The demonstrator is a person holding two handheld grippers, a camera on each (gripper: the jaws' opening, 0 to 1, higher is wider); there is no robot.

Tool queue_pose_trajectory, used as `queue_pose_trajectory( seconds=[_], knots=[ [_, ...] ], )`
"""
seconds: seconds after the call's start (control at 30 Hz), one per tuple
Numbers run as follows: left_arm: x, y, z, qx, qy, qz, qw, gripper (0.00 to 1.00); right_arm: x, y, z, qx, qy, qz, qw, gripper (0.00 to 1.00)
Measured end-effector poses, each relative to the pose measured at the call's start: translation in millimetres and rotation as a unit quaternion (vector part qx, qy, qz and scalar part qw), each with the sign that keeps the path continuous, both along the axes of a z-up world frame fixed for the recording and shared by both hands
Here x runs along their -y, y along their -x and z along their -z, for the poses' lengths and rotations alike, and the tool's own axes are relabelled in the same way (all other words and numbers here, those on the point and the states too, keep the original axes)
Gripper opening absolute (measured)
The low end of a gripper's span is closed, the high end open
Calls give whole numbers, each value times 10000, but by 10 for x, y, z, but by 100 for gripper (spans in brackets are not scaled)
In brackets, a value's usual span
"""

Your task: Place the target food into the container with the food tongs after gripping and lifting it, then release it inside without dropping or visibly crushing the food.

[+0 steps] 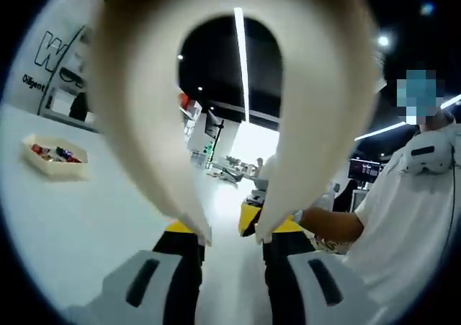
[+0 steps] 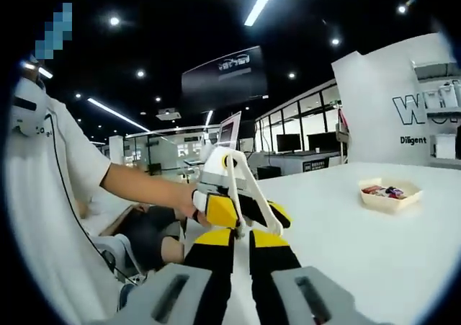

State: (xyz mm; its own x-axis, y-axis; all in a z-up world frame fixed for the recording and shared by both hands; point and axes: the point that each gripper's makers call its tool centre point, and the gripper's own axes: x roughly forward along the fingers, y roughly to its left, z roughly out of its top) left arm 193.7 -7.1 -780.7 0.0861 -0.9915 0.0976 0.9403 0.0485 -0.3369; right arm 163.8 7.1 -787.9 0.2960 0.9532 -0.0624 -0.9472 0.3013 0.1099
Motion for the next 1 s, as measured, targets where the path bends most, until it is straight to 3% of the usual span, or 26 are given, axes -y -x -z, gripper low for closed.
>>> queue_pose_trajectory(
  seconds=[0.17, 0.3, 0.4, 0.63, 0.7, 1.0],
  knots=[
    [3, 62, -1, -106, 147, 172, 9997, 30, -7, 84, -17, 174, -22, -211, 9996, 0],
    [0, 95, -32, -91, 250, 244, 9993, 31, -11, 117, -50, -165, -204, -296, 9992, 0],
    [-3, 72, -14, -81, 157, 194, 9997, 31, 1, 94, -29, -90, -142, -266, 9995, 0],
    [-52, 77, 39, -141, -60, 271, 9995, 31, 48, 102, -1, -235, -95, -294, 9992, 0],
    [-54, 94, 29, -67, -37, 277, 9996, 32, 49, 127, 0, -375, -131, -361, 9986, 0],
    [-198, 49, -41, 102, 9, 47, 9999, 27, 183, 81, 35, -494, 8, -305, 9983, 0]
  ],
)
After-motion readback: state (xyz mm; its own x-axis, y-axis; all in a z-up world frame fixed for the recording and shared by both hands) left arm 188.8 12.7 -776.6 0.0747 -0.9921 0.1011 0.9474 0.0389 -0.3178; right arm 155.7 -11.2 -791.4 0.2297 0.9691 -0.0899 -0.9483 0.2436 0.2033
